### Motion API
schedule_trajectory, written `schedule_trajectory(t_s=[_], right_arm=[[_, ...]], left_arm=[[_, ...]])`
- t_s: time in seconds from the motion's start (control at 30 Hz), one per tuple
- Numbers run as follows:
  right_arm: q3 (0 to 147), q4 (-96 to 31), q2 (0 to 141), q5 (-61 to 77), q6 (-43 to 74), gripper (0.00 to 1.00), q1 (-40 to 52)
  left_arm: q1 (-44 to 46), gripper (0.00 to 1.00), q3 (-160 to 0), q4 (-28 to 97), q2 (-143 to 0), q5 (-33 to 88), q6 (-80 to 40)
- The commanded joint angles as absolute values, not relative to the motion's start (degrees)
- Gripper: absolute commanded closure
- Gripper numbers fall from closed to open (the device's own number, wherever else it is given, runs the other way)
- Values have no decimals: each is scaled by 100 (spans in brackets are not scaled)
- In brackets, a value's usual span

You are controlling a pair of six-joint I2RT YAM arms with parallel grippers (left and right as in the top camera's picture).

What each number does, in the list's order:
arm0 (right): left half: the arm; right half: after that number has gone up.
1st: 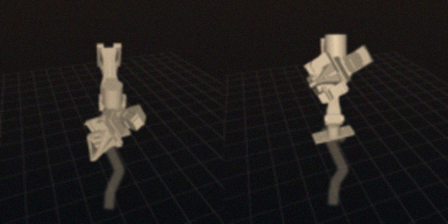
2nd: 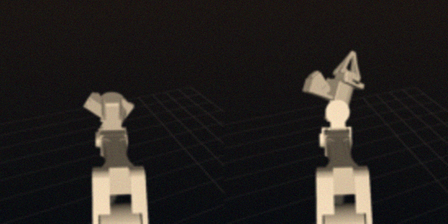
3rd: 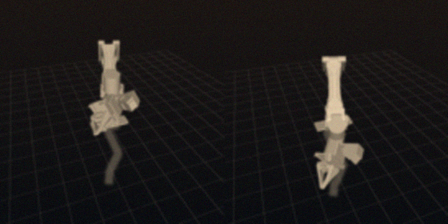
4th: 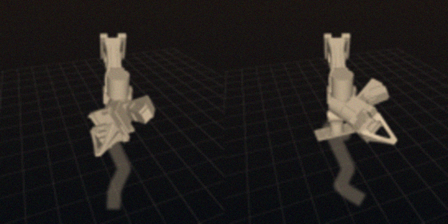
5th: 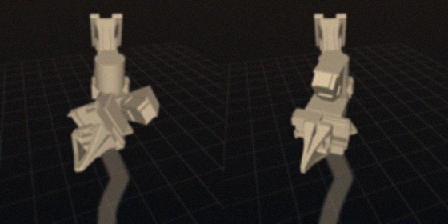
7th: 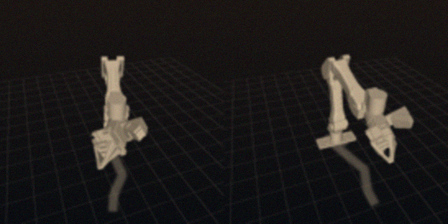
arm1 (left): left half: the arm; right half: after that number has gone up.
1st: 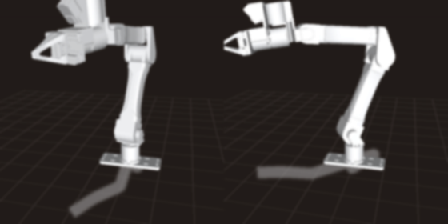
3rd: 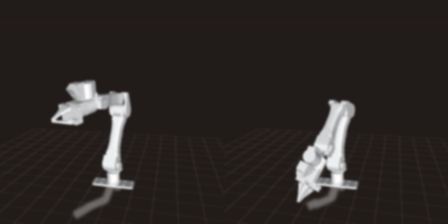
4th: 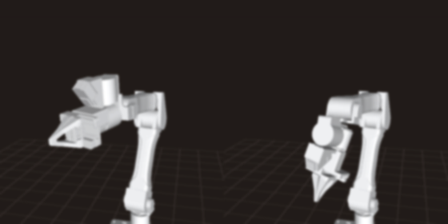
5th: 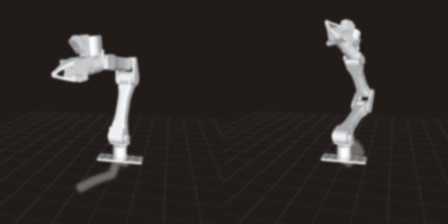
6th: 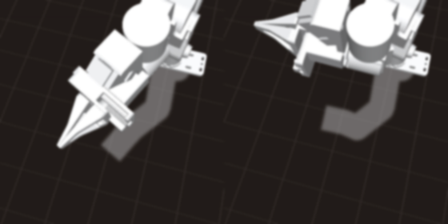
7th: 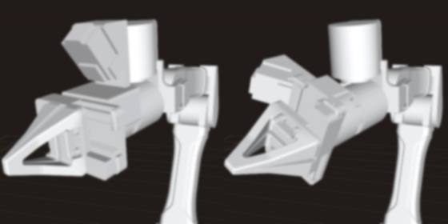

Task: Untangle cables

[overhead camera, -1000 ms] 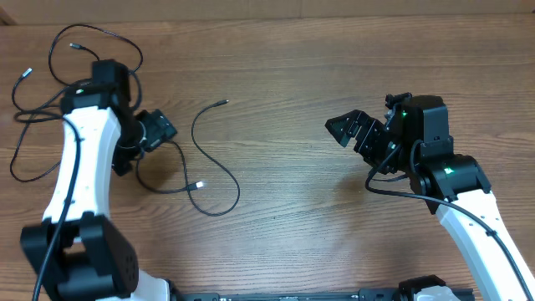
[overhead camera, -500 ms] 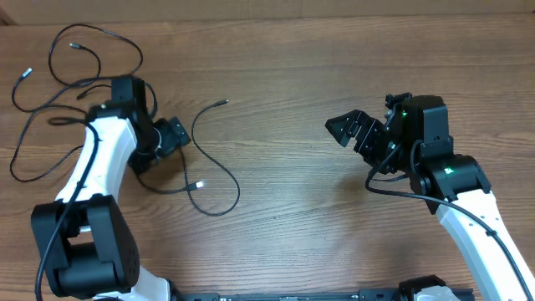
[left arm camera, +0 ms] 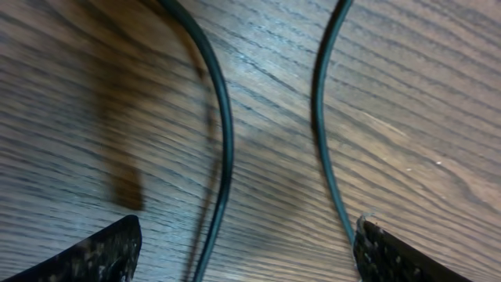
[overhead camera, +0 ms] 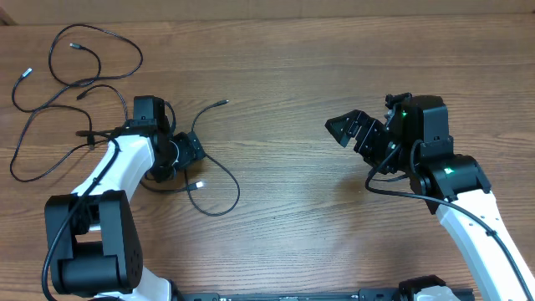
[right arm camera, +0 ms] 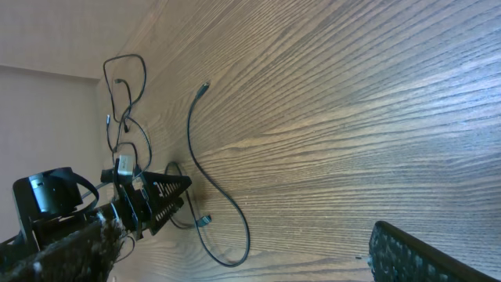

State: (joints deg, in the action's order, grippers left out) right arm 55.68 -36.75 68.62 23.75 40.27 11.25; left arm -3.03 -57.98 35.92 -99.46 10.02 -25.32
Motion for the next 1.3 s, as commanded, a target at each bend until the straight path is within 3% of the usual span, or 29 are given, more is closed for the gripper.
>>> schedule_trajectory(t_s=[0.0, 0.63, 0.93, 1.27], right_arm=[[5588, -3656, 6796, 2338, 4001, 0, 1114], [5588, -3656, 6796, 2338, 3999, 0, 1114], [5588, -3658, 6796, 2338, 4001, 0, 1114], [5588, -3658, 6796, 2338, 4001, 0, 1114]], left_arm=[[-360, 15, -5732, 3562, -10007, 945, -2117], [-523, 18, -5590, 3553, -10009, 2206, -1841], [-521, 24, -5570, 3535, -10014, 2364, -1839], [-523, 23, -5520, 3304, -10626, 2401, -1835]])
